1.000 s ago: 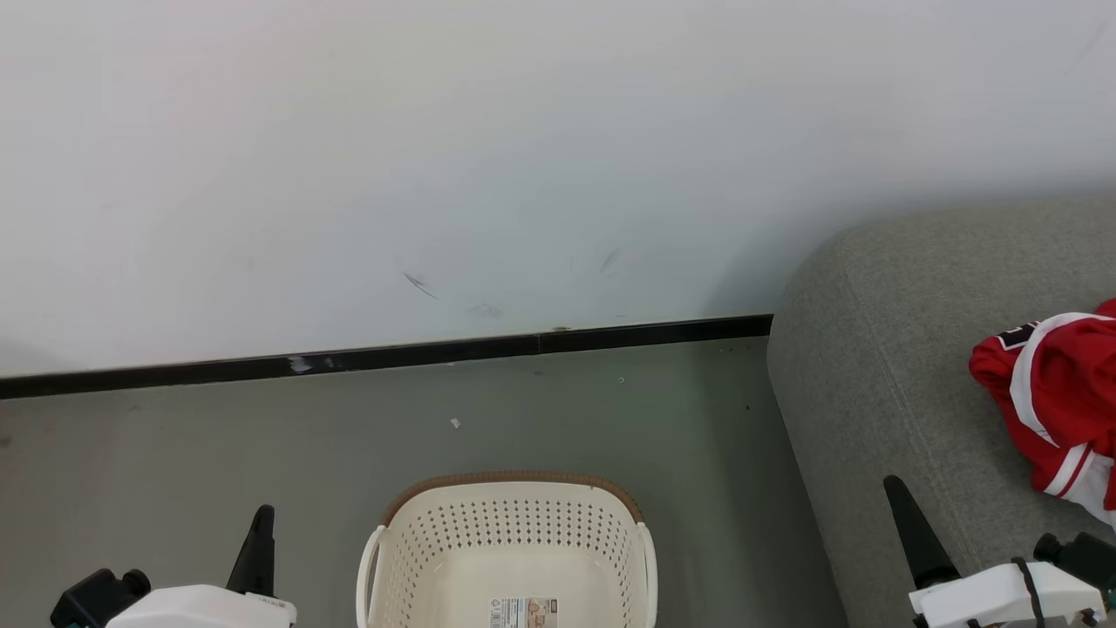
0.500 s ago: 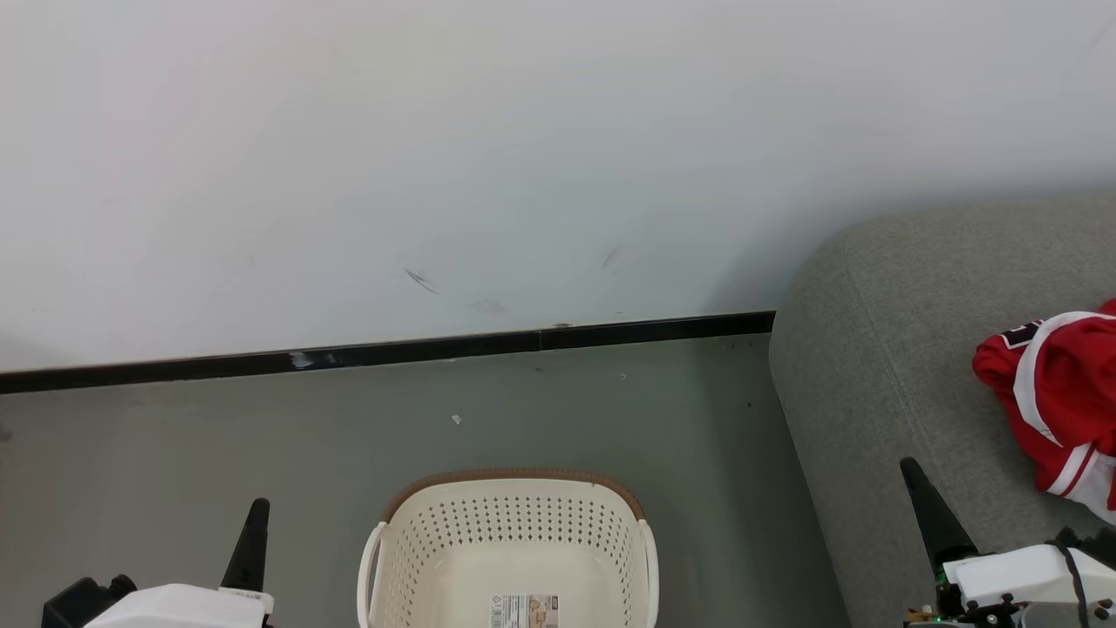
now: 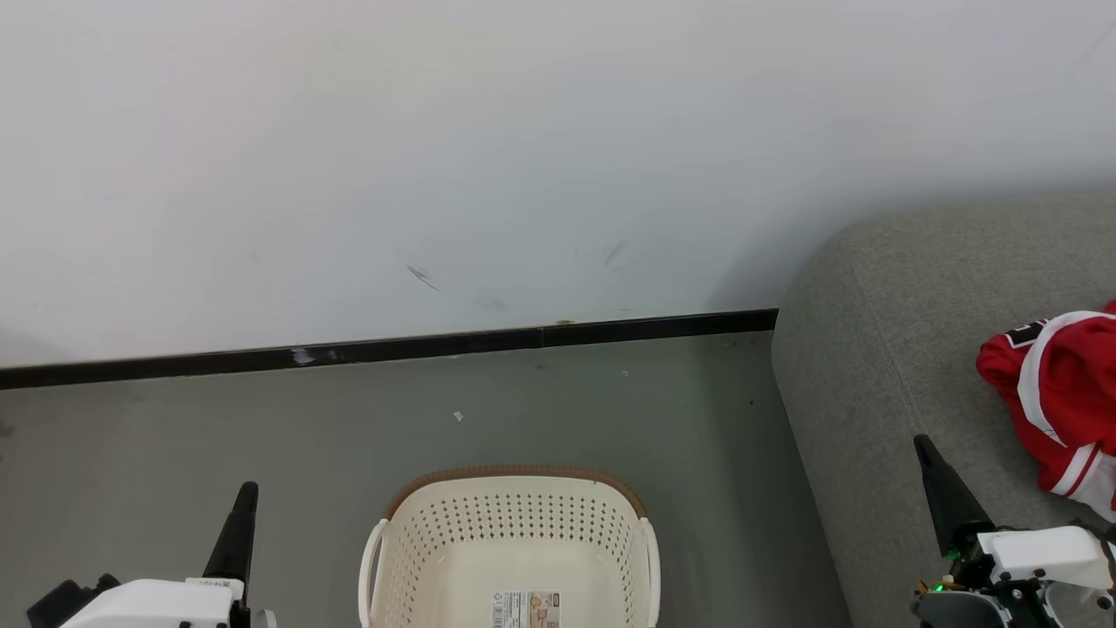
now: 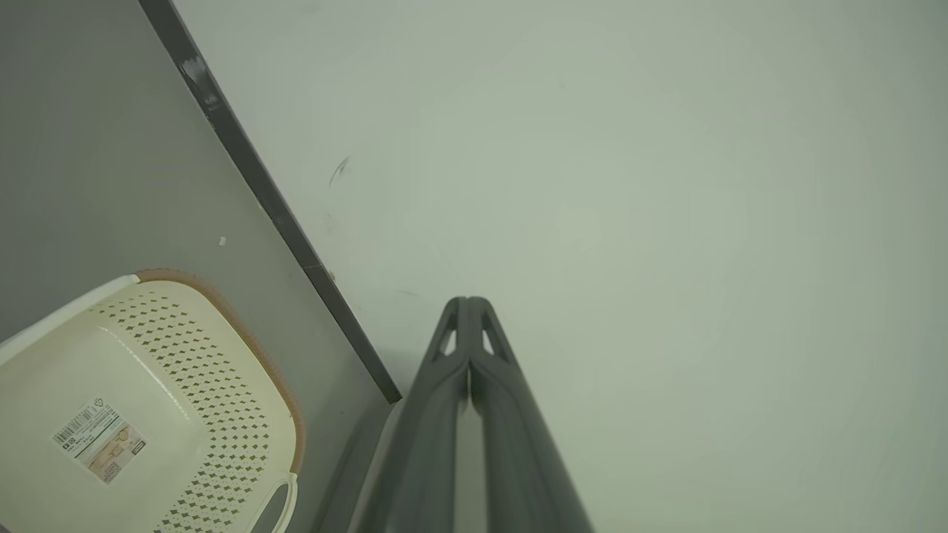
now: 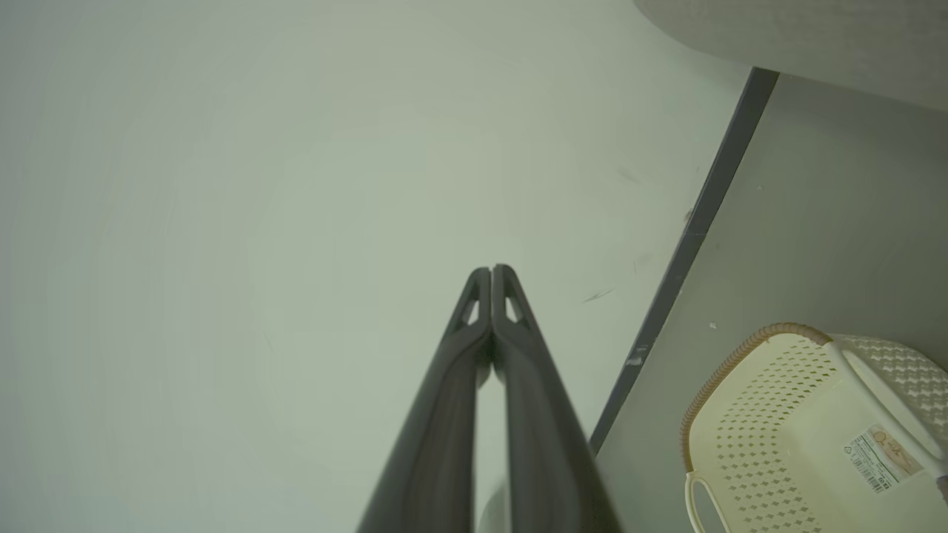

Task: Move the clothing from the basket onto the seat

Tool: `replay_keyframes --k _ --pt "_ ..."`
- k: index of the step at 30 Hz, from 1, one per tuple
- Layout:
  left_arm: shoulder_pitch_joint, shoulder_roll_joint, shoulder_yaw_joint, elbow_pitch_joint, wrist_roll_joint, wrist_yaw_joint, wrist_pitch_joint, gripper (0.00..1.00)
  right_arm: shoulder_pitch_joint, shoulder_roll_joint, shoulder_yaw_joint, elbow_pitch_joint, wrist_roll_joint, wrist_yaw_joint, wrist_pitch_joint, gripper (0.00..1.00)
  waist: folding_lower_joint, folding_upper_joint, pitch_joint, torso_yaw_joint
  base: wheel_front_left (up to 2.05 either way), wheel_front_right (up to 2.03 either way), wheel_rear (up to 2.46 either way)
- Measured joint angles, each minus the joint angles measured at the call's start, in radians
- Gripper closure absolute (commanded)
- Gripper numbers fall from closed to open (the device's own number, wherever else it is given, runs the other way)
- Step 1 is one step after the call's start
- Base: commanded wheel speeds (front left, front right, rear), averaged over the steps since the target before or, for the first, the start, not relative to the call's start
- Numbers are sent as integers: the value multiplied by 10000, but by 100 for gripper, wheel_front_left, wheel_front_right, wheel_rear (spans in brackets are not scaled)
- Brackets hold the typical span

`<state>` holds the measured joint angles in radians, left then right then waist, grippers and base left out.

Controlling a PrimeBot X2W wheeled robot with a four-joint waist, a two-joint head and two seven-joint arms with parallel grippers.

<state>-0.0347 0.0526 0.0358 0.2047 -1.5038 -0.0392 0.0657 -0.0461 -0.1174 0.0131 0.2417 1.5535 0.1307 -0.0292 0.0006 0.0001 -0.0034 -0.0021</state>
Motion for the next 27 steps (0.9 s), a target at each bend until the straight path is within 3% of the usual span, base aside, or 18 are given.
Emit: replay_keyframes --k 10,27 --pt "-29 -148 359 46 -986 -305 349 100 -54 -123 -44 86 1626 0 221 100 -1 0 31 21 0 0 0" --pt "-180 -163 374 92 -986 -355 359 100 -233 -142 -48 188 1628 0 251 100 -2 0 30 20 0 0 0"
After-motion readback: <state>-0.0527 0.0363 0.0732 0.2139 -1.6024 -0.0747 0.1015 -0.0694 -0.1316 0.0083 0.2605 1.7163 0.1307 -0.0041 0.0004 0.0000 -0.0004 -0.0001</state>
